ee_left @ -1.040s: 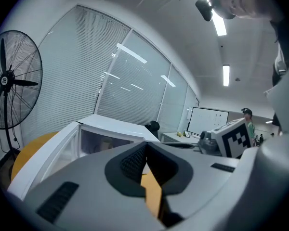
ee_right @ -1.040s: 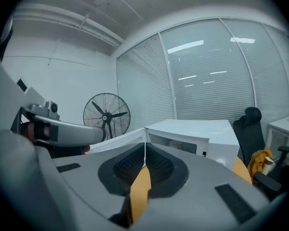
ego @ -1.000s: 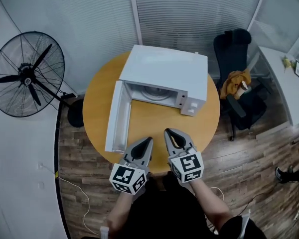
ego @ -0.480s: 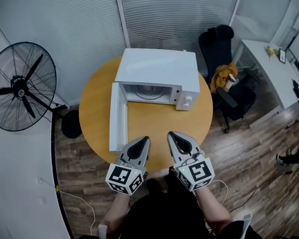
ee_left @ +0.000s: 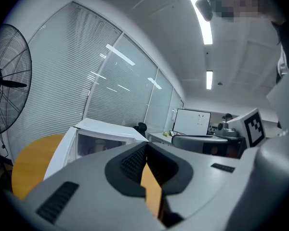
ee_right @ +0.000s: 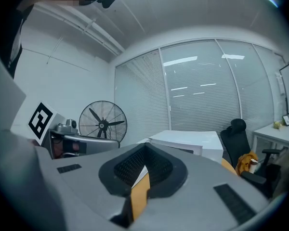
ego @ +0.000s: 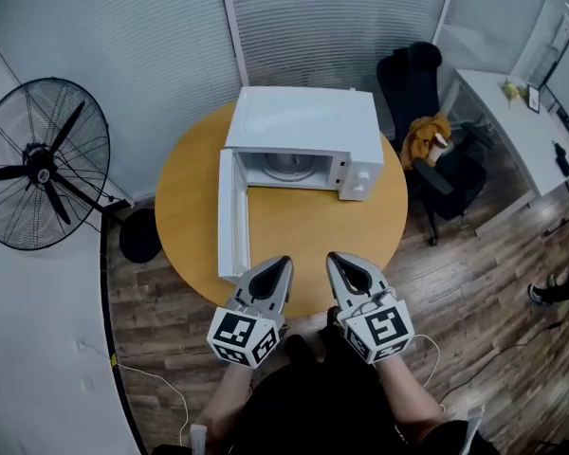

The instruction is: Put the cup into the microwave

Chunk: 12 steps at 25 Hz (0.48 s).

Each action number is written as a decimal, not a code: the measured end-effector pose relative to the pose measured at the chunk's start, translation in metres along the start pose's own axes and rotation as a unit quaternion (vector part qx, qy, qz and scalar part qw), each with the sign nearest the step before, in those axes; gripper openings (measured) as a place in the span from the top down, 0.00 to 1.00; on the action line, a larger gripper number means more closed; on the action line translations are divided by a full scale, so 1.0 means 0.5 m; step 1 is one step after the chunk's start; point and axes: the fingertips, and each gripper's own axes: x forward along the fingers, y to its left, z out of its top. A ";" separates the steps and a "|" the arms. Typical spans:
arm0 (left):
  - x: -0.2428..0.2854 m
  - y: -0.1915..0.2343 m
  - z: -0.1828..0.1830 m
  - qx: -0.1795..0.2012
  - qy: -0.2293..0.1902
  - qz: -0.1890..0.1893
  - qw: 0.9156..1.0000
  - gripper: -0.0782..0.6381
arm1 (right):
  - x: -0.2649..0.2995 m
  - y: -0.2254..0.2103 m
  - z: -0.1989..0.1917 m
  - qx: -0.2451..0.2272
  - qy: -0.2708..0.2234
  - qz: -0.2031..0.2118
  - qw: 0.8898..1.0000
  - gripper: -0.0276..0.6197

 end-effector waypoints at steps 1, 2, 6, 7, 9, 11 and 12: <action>-0.003 -0.001 0.001 0.001 0.000 -0.001 1.000 0.90 | -0.001 0.004 -0.001 0.001 0.003 0.002 1.000 0.95; -0.005 -0.002 0.001 0.002 0.000 -0.001 1.000 0.90 | -0.002 0.007 -0.002 0.001 0.005 0.004 1.000 0.95; -0.011 -0.006 0.001 0.002 -0.001 -0.002 1.000 0.90 | -0.006 0.015 -0.003 -0.001 0.008 0.010 1.000 0.95; -0.012 -0.008 0.000 0.002 -0.001 -0.002 1.000 0.90 | -0.007 0.016 -0.005 0.000 0.009 0.011 1.000 0.95; -0.016 -0.012 0.000 0.003 -0.001 -0.004 1.000 0.90 | -0.010 0.018 -0.008 0.002 0.013 0.013 1.000 0.95; -0.017 -0.015 0.002 0.003 -0.001 -0.005 1.000 0.90 | -0.012 0.017 -0.010 0.002 0.017 0.014 1.000 0.95; -0.017 -0.015 0.004 0.004 -0.001 -0.005 1.000 0.90 | -0.013 0.015 -0.010 0.003 0.018 0.014 1.000 0.95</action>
